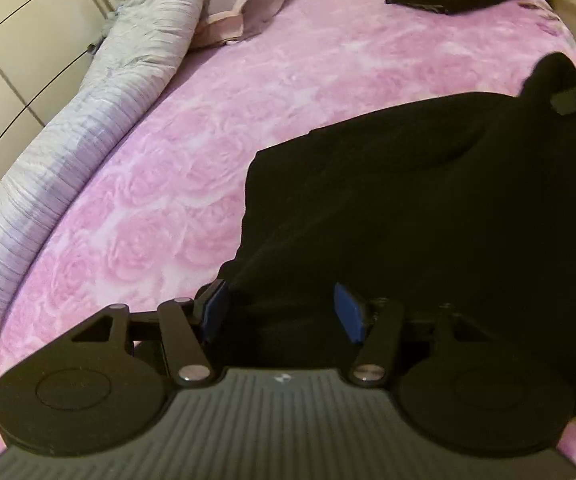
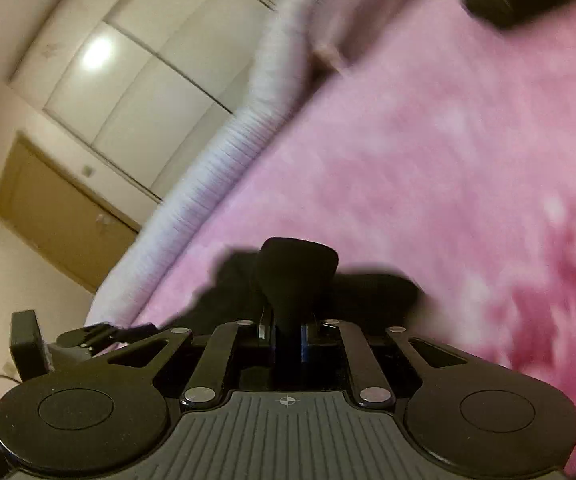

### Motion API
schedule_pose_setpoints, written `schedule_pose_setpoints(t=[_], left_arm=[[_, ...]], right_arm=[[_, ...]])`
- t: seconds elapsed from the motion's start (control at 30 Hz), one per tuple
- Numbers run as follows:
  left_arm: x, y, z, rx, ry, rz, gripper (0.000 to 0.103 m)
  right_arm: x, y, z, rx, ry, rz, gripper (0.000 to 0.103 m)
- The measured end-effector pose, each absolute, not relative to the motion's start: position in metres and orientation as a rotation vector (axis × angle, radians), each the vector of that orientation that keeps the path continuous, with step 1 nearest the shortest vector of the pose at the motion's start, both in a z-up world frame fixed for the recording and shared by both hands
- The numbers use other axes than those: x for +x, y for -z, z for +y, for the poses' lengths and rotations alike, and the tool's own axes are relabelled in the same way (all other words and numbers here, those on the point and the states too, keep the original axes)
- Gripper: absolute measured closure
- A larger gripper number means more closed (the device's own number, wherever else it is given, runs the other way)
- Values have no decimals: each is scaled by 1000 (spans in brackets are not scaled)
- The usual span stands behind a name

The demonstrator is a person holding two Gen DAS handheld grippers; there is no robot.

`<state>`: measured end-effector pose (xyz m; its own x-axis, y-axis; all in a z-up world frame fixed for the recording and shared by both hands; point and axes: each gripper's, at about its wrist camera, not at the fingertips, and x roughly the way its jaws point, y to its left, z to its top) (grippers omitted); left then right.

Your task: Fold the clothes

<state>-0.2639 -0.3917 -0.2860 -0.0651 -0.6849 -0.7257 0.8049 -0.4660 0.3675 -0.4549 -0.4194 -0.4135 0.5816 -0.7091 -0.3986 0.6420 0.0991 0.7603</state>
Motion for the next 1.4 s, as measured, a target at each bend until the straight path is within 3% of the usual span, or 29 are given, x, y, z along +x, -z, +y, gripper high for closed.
schedule_pose_setpoints(t=[0.2, 0.43, 0.57, 0.83, 0.93, 1.0, 1.1, 1.13, 1.2, 1.23, 1.4], left_arm=[[-267, 291, -394, 1095, 1744, 138, 47], [-259, 292, -400, 1057, 1741, 215, 44], [-261, 273, -386, 1041, 1719, 157, 46], [-266, 248, -410, 929, 1826, 261, 47], [-280, 258, -437, 962, 1890, 283, 47], [-291, 269, -457, 994, 1940, 324, 48], [-299, 289, -480, 1061, 2022, 441, 50], [-299, 290, -484, 1055, 2039, 459, 53], [-295, 289, -489, 1043, 2087, 515, 79], [-294, 287, -487, 1050, 2122, 525, 100], [-281, 260, -472, 890, 2117, 424, 101]], right_arm=[[-458, 405, -428, 1058, 975, -110, 92], [-481, 417, -426, 1197, 977, -186, 80], [-489, 398, -415, 1183, 1050, -179, 68], [-487, 396, -410, 1232, 1026, -182, 67], [-475, 402, -412, 1213, 1021, -141, 70], [-469, 406, -412, 1170, 1040, -96, 90], [-469, 413, -409, 1141, 1034, -65, 92], [-471, 415, -409, 1145, 1026, -65, 92], [-474, 419, -410, 1153, 1008, -69, 92], [-474, 419, -411, 1149, 1005, -63, 92], [-473, 397, -405, 1037, 1023, -67, 93]])
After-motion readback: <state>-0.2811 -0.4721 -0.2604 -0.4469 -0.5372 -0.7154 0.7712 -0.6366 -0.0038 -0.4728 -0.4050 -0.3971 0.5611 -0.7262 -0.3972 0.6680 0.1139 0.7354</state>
